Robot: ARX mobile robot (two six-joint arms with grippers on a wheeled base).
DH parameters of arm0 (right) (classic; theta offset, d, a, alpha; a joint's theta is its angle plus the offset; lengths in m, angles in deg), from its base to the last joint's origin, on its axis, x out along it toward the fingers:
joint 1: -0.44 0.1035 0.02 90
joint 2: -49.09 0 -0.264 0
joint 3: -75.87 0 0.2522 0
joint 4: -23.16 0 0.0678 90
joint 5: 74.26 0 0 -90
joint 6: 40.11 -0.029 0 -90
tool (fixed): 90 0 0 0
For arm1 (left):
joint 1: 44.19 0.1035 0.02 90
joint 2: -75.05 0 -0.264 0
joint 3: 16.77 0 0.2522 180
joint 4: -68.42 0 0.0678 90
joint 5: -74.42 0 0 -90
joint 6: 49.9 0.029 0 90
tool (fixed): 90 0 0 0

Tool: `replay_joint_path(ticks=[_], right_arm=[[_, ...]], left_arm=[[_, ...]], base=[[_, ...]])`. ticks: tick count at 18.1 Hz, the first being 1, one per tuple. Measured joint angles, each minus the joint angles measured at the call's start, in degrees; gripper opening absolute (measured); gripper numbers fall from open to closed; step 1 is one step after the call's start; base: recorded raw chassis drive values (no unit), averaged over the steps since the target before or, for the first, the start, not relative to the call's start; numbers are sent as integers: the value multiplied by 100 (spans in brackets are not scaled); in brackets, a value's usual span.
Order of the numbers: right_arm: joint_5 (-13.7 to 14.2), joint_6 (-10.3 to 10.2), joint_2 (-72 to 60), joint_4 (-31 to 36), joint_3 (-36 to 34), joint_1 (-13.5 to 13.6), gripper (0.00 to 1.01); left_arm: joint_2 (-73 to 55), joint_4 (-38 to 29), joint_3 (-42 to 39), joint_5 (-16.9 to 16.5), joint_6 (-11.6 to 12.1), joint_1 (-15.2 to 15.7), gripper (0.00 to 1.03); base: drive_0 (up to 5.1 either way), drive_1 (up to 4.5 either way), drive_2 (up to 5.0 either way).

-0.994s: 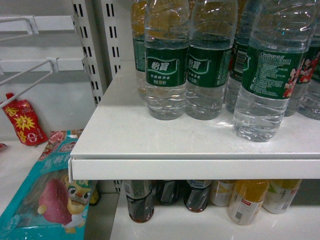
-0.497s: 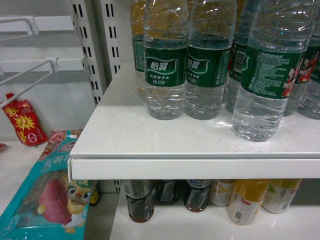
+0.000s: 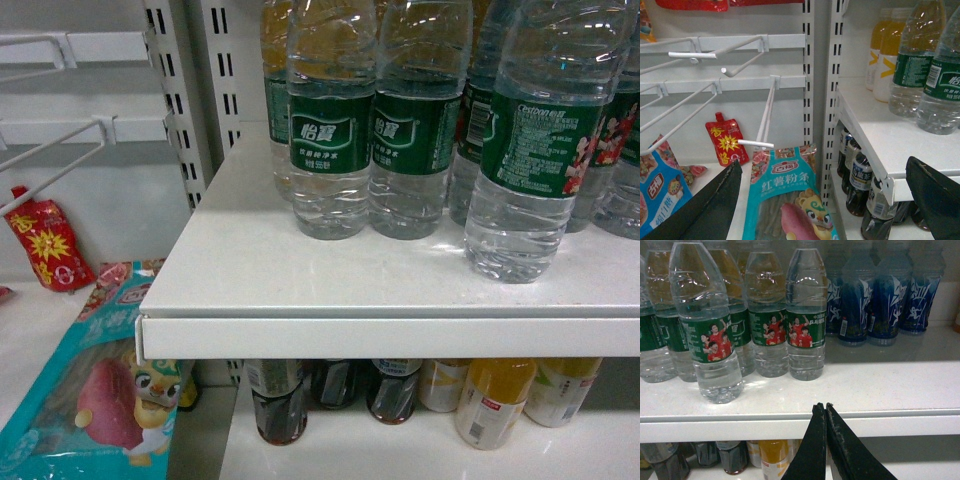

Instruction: Move water from second to third shelf

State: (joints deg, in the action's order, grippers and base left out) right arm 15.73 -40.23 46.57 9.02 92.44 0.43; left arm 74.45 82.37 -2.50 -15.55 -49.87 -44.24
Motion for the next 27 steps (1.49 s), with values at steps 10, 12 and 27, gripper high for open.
replay_joint_path(ticks=[10,12,27], right_arm=[[0,2,227,17,-205,0,51],[2,2,227,17,-205,0,57],[0,0,227,17,-205,0,98]], left_arm=[[0,-2,0,-2,0,0,98],[0,0,0,-2,0,0,98],[0,-2,0,-2,0,0,98]], base=[[0,0,0],[0,0,0],[0,0,0]])
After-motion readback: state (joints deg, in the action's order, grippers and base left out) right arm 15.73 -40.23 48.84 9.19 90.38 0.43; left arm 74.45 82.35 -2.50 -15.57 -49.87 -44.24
